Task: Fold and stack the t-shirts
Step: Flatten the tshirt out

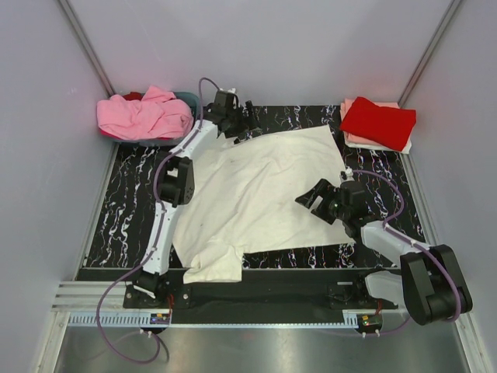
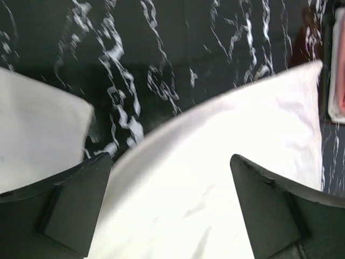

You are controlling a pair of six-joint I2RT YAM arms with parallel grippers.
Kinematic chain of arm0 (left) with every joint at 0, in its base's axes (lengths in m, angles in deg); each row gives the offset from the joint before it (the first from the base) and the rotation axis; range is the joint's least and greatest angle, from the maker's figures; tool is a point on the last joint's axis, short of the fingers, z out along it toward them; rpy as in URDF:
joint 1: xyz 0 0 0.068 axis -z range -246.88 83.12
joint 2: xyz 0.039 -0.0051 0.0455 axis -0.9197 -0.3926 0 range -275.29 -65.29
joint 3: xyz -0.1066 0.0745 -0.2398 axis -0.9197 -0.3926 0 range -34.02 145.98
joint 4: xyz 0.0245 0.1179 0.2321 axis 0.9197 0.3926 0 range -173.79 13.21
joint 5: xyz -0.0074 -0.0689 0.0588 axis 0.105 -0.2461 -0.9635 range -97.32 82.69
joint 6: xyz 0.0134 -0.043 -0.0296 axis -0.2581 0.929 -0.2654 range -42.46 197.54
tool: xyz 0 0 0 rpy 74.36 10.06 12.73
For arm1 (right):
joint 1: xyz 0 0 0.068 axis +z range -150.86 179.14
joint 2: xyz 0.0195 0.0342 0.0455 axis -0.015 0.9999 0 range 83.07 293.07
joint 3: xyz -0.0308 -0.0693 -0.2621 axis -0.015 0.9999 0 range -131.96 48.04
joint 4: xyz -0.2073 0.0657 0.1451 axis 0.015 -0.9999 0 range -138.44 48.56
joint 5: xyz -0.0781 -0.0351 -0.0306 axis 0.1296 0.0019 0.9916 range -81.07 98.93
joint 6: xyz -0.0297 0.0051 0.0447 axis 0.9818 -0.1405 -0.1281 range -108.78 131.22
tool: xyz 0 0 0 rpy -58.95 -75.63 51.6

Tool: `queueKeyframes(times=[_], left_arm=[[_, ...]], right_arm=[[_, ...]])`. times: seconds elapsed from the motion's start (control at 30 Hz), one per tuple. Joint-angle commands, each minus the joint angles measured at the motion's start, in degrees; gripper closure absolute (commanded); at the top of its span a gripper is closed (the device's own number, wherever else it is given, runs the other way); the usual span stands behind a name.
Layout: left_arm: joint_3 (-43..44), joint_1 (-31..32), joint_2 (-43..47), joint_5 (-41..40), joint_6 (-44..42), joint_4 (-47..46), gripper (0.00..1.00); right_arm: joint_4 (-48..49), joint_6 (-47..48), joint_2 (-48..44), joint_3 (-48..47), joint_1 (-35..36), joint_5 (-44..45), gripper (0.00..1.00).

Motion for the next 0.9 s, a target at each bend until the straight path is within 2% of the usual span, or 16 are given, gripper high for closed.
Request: queueKeyframes(times=[0.0, 0.1, 0.13, 0.2, 0.23, 0.27, 0.33, 0.37, 0.47, 0.5, 0.57, 0.6, 0.7, 0.87], left_arm=[[-2.32, -0.77, 14.33, -3.90, -2.32, 2.26, 0.01], [-8.90, -0.77, 22.15, -6.36, -2.76, 7.62, 0.02], [-15.02, -0.77, 26.87, -6.72, -2.41, 8.59, 0.03], [-21.81, -0.68, 31.90, -7.51, -1.62, 11.15, 0.07], [-26.20, -0.59, 37.15, -7.69, -1.27, 11.85, 0.09], [-33.46, -0.33, 39.98, -8.65, -1.18, 13.33, 0.12], [-41.41, 1.42, 48.65, -9.53, -2.58, 14.66, 0.15], [-48.49, 2.47, 51.67, -11.71, -2.85, 16.93, 0.15], [-59.59, 8.53, 63.01, -16.98, -2.77, 22.55, 0.15], [-62.07, 12.11, 68.69, -18.31, -0.85, 23.97, 0.15], [-69.70, 15.12, 74.70, -19.29, 1.71, 27.49, 0.15], [-72.62, 17.84, 80.99, -19.46, 5.11, 28.54, 0.15], [-81.13, 23.29, 92.51, -18.50, 11.79, 32.32, 0.15], [-91.53, 28.32, 103.54, -18.41, 19.90, 38.74, 0.14]], right_arm=[[2.47, -0.23, 0.51, -2.08, -0.33, -1.11, 0.07], [2.21, -0.14, 0.86, -2.35, -0.42, -1.29, 0.07], [1.95, -0.23, 0.94, -2.52, -0.59, -1.29, 0.07], [1.51, -0.31, 0.68, -2.52, -0.68, -1.11, 0.07], [1.33, -0.40, 0.25, -2.44, -0.68, -0.76, 0.08], [0.89, -0.49, -0.02, -2.35, -0.68, -0.58, 0.07], [0.45, -0.58, -1.33, -1.91, -0.68, 0.12, 0.07], [0.10, -0.75, -1.77, -1.65, -0.68, 0.38, 0.07], [-0.34, -0.93, -2.75, -1.38, -0.68, 0.91, 0.07], [-0.43, -0.93, -2.75, -1.47, -0.68, 0.91, 0.07], [-1.21, -0.93, -2.40, -1.73, -0.68, 1.00, 0.07], [-1.31, -1.02, -2.31, -1.99, -0.68, 0.91, 0.07], [-1.84, -1.02, -2.39, -1.91, -0.68, 1.09, 0.07], [-2.27, -1.19, -3.36, -1.64, -0.68, 1.61, 0.06]])
